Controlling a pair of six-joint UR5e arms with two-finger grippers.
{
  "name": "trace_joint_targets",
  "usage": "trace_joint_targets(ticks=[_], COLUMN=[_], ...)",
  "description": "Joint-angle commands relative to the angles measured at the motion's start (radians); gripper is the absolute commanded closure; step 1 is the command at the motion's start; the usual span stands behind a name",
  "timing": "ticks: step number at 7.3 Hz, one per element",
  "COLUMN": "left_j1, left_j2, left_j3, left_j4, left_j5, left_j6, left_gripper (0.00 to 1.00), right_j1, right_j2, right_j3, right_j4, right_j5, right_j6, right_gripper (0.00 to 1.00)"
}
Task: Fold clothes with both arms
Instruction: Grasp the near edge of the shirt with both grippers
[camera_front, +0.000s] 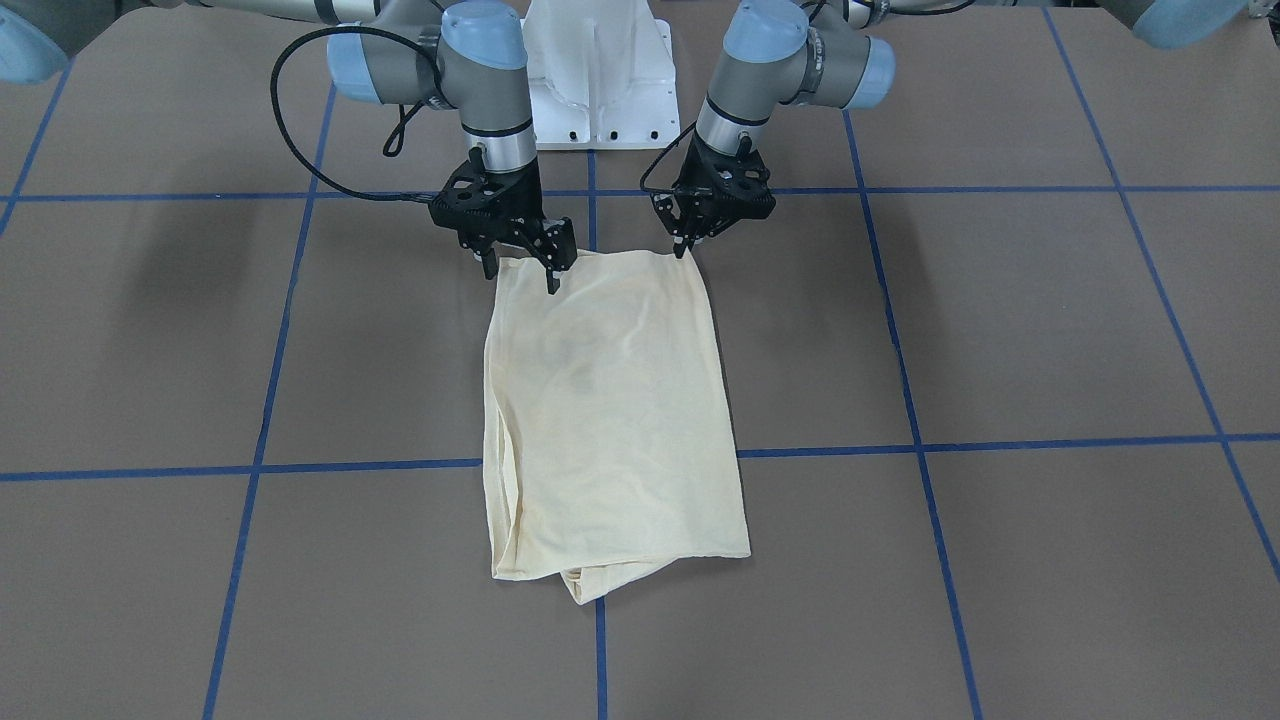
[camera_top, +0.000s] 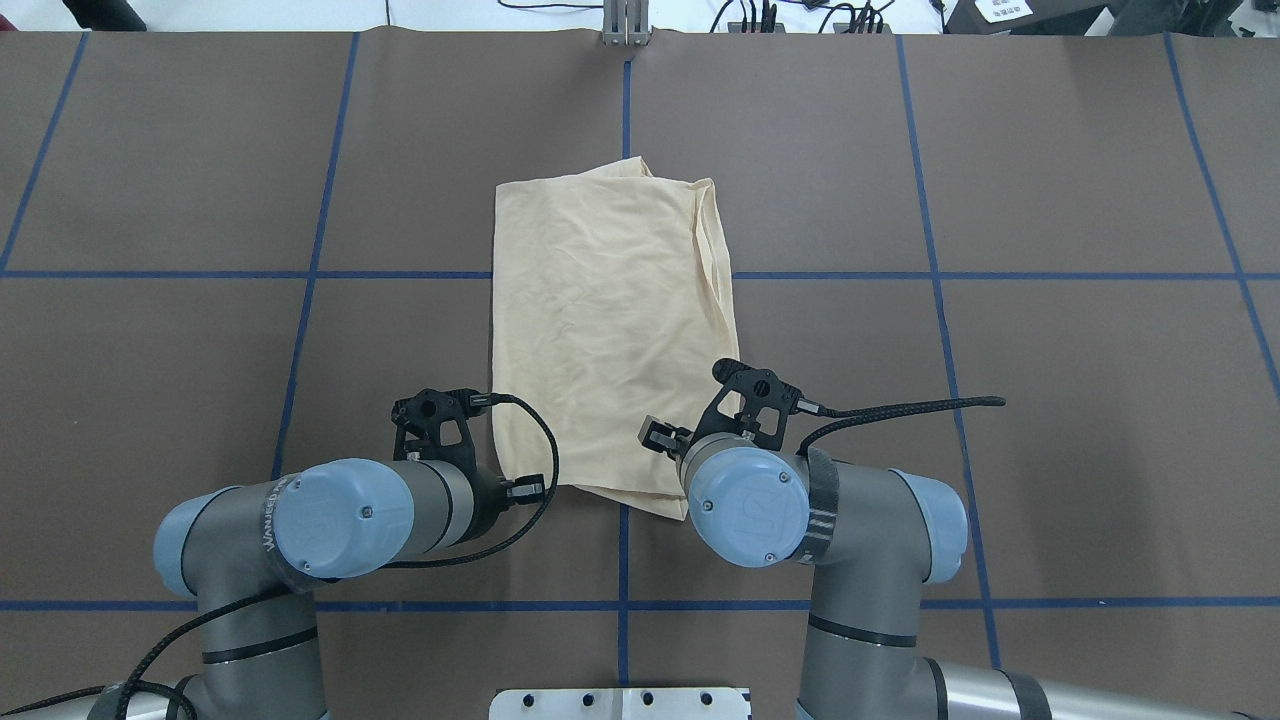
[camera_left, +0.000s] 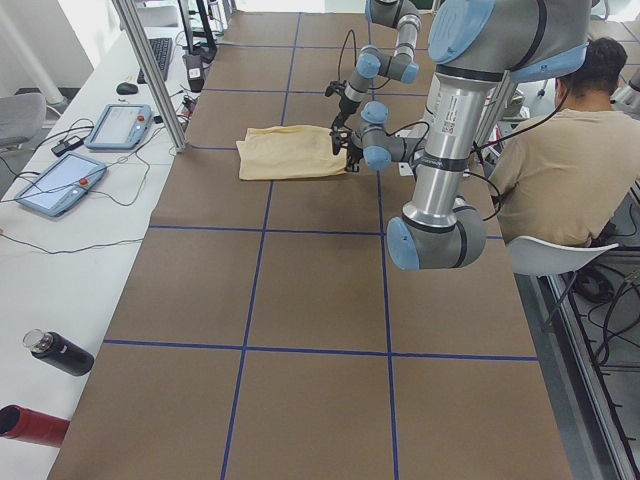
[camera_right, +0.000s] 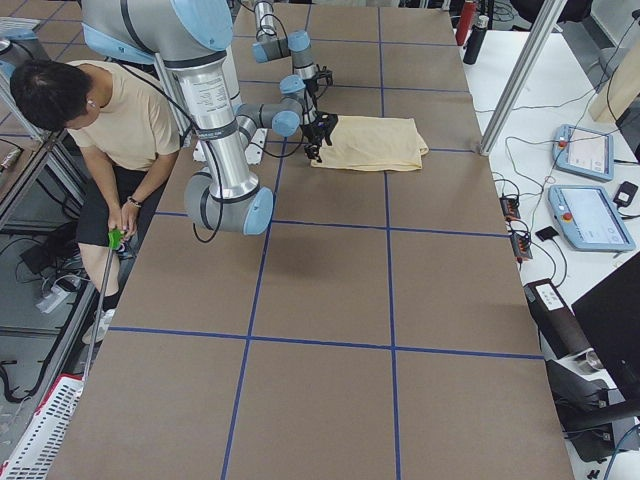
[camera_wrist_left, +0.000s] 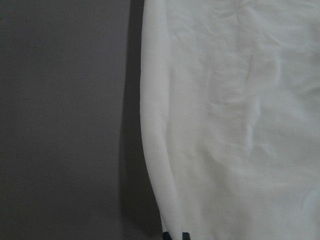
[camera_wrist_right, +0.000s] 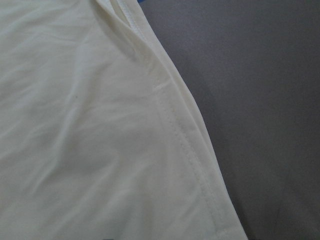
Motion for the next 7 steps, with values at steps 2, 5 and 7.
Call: trace_joint_targets(ticks=[2, 5, 7], left_j1=[0.000, 0.000, 0.000], left_j2=[0.003, 0.003, 0.003], left_j3=[0.000, 0.000, 0.002], left_j4=[0.000, 0.000, 0.000], left_j5=[0.000, 0.000, 0.000], left_j6=[0.000, 0.000, 0.000], left_gripper=[1.00, 1.00, 1.00], right_j1=[-0.012, -0.011, -0.011], right_j2=[0.073, 0.075, 0.074], right_j3=[-0.102, -0.099, -0.093], right_j4=[0.003, 0.000, 0.000], right_j5=[-0.022, -0.022, -0.022], right_j6=[0.058, 0.066, 0.061], right_gripper=[0.28, 1.00, 1.00])
